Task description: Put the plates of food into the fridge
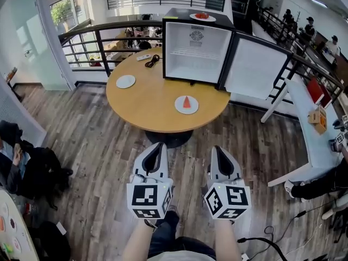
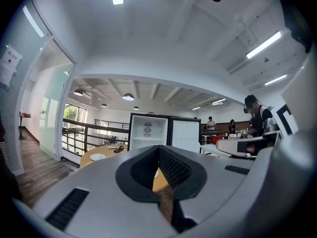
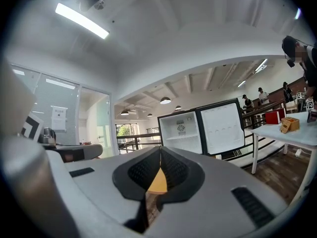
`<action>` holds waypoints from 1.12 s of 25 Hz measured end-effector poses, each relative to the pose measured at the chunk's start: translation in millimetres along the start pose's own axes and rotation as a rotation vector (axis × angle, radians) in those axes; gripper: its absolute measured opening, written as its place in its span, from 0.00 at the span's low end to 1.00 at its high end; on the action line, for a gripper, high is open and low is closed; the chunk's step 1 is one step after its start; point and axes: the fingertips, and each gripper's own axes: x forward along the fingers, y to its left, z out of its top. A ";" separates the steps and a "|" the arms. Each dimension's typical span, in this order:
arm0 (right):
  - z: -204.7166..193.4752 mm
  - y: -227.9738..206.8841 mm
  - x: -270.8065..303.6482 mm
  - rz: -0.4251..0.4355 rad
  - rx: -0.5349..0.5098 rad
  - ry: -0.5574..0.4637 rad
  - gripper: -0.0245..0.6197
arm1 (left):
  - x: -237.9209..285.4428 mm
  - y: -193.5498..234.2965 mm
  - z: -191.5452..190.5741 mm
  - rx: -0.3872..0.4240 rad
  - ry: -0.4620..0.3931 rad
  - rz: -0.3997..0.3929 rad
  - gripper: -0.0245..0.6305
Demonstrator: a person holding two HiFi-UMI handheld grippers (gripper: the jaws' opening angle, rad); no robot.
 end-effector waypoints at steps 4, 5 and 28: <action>6.2 -1.3 44.2 -0.011 -0.002 -0.003 0.06 | 39.8 22.4 5.6 -0.005 -0.003 -0.014 0.05; 7.6 -1.4 54.7 -0.013 -0.004 -0.004 0.06 | 49.2 27.4 6.9 -0.006 -0.005 -0.017 0.05; 2.5 -45.1 189.0 -0.019 -0.004 0.046 0.06 | 182.4 68.7 -7.8 -0.028 0.045 -0.011 0.05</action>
